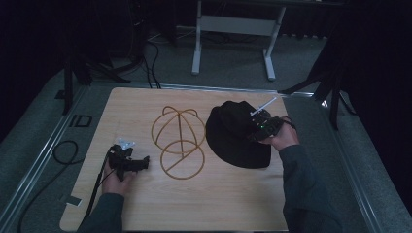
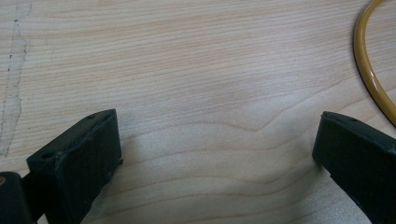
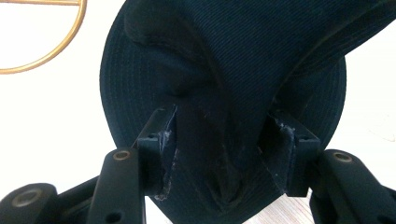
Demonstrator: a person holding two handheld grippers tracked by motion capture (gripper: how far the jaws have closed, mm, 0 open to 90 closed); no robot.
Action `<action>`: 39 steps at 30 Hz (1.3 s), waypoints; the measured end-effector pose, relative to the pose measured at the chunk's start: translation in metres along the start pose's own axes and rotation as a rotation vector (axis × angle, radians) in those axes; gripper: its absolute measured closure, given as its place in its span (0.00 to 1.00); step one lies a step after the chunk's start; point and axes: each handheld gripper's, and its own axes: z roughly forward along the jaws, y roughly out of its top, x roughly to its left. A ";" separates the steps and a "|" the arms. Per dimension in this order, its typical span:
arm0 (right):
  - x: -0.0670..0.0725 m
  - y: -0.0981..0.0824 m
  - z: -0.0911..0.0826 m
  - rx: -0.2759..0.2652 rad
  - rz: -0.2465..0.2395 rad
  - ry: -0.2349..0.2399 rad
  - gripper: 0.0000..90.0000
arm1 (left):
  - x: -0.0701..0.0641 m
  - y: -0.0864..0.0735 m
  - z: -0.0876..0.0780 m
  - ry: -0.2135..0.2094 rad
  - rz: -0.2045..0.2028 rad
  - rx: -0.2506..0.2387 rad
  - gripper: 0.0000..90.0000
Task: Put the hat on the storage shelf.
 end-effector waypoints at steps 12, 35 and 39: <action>-0.013 0.006 0.014 0.034 0.048 0.014 0.57 | 0.000 0.000 0.000 -0.003 0.006 -0.001 0.01; -0.018 0.014 0.028 0.071 0.080 0.031 0.92 | 0.000 0.000 0.000 -0.004 0.008 0.000 0.01; -0.018 0.013 0.026 0.058 0.080 0.029 0.95 | 0.000 0.000 0.000 -0.004 0.007 0.000 0.01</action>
